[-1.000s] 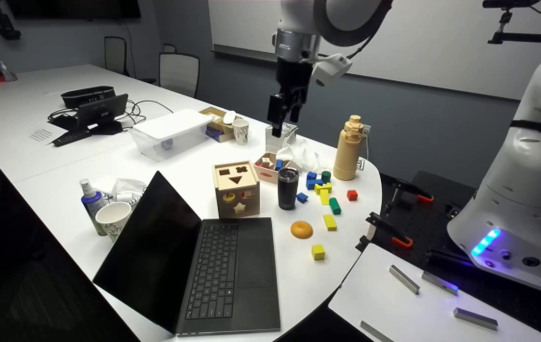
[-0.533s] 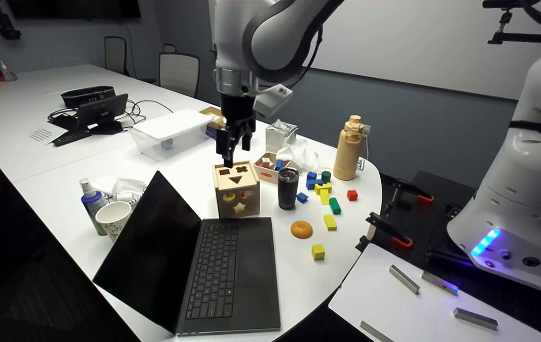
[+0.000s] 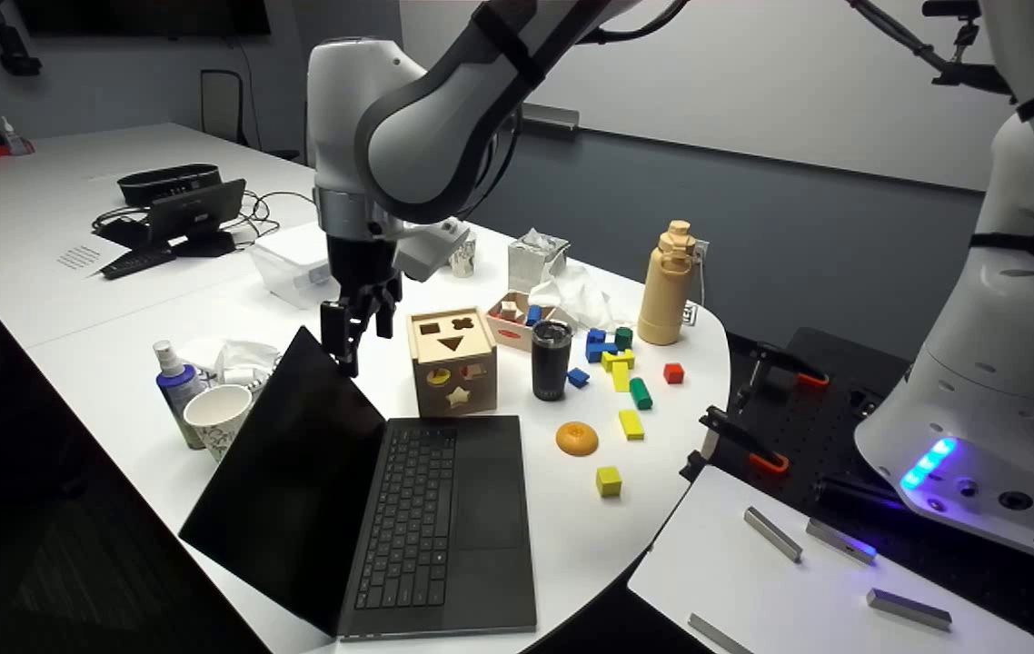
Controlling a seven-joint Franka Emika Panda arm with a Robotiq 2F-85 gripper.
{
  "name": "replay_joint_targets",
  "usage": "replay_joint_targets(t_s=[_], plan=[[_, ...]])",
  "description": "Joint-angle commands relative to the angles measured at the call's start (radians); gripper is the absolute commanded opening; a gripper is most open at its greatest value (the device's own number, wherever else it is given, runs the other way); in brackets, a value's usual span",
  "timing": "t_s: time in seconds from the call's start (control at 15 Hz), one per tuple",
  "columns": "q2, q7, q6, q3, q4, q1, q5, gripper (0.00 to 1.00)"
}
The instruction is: Close the laptop
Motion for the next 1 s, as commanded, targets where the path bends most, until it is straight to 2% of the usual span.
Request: replay_joint_targets(t_s=[0.0,0.47,0.93], plan=[[0.110,-0.040,-0.024,-0.010,0.156,0.051,-0.011,1.00],[0.215,-0.088,-0.023,-0.005,0.347,0.104,-0.009,1.00],[0.290,-0.095,-0.022,-0.001,0.465,0.139,-0.004,1.00]])
